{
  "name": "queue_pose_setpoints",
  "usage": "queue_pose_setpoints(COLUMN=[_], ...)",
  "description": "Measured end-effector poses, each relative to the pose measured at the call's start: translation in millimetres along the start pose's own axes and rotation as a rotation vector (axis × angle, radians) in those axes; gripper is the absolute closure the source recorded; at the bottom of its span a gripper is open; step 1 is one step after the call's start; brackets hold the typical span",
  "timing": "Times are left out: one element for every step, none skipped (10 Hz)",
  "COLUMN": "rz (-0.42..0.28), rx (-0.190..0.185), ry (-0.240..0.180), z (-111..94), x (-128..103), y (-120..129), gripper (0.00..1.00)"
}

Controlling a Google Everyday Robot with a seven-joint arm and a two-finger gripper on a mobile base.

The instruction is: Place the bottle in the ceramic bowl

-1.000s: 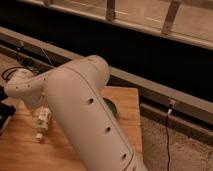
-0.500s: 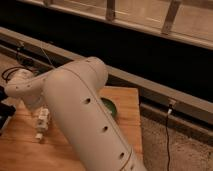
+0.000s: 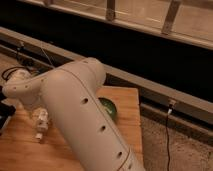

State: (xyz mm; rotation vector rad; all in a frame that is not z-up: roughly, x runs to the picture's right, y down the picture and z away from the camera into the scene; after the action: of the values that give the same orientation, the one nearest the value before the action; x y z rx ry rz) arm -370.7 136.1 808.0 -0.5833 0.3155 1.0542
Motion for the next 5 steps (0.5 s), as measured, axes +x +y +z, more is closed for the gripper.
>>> queue_pose_setpoints(rz=[-0.004, -0.003, -0.002, 0.000, 0.005], rx=[-0.002, -0.002, -0.002, -0.002, -0.003], ry=[0.003, 0.006, 0.017, 0.021, 0.028], z=[2.1, 3.3, 6.3, 8.2, 10.7], x=[-0.6, -0.8, 0.4, 0.9, 1.5], y=[-1.5, -3.8, -5.5, -5.4, -7.5], gripper=[0.35, 0.35, 0.35, 0.35, 0.35])
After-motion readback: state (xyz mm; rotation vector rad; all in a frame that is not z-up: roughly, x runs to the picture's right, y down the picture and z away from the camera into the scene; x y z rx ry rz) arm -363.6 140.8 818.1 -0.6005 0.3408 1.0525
